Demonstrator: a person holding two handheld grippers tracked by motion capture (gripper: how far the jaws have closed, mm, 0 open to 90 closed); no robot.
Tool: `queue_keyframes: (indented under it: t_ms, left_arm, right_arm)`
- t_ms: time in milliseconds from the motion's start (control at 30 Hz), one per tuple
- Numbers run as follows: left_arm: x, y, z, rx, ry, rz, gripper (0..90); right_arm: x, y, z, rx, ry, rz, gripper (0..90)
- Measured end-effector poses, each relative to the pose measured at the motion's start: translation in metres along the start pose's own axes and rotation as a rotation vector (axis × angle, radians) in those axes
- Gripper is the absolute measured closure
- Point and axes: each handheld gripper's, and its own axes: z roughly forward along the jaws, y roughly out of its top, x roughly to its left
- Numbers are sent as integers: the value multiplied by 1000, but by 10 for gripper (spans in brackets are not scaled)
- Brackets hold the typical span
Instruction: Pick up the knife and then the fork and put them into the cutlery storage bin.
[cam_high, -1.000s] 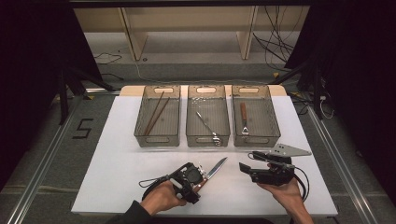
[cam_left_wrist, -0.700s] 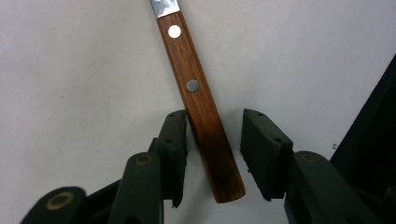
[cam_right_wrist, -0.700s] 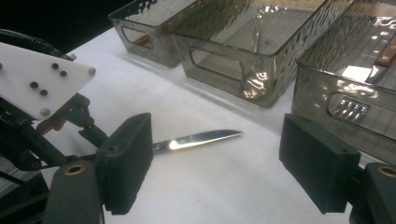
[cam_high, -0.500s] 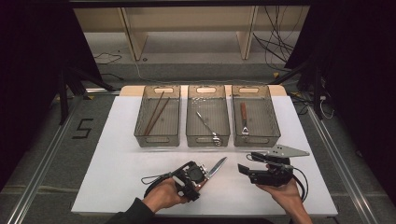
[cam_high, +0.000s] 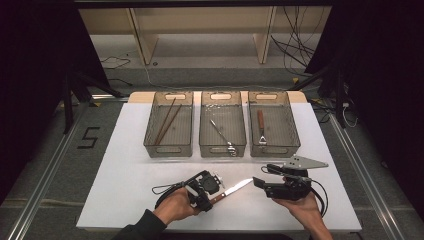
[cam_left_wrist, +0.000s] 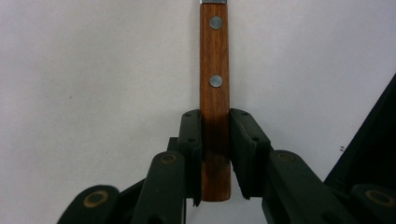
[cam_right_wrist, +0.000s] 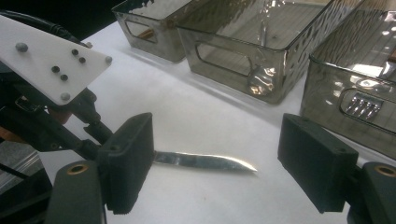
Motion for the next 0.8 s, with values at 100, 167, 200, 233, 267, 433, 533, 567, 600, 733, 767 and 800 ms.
queue_keyframes:
  t_ms: [100,167,200,233,267,433,533,567,600,733,767,800]
  left_arm:
    - [2,-1,0,-11,-12,3,750]
    - [3,-3,-1,-22,-21,8,752]
    - [3,-3,0,-31,-25,3,752]
    - [4,-3,-1,-33,-27,7,752]
    - [5,-3,-1,-30,-30,16,753]
    - [9,-5,-4,-44,-13,12,754]
    - [14,-7,-9,-57,-16,6,754]
    - [15,-7,-11,-65,-19,1,754]
    - [16,-8,-13,-68,-19,1,753]
    - [20,-10,-22,-93,-27,-12,753]
    - [22,-11,-24,-97,-29,-14,753]
    - [23,-12,-26,-95,-29,-14,753]
  right_arm:
    - [0,0,0,-1,0,-1,278]
    - [1,-1,0,-2,4,1,279]
    - [1,-1,0,-2,3,0,280]
    - [1,-1,0,-1,5,-1,280]
    - [1,-1,0,0,5,-1,281]
    - [1,-1,0,-5,5,1,283]
    - [0,-1,0,-8,5,3,284]
    - [1,-1,0,-8,6,3,284]
    - [1,-1,0,-11,9,1,284]
    - [6,-1,1,-13,23,-19,284]
    - [8,-1,2,-15,25,-27,284]
    - [11,0,3,-18,28,-40,284]
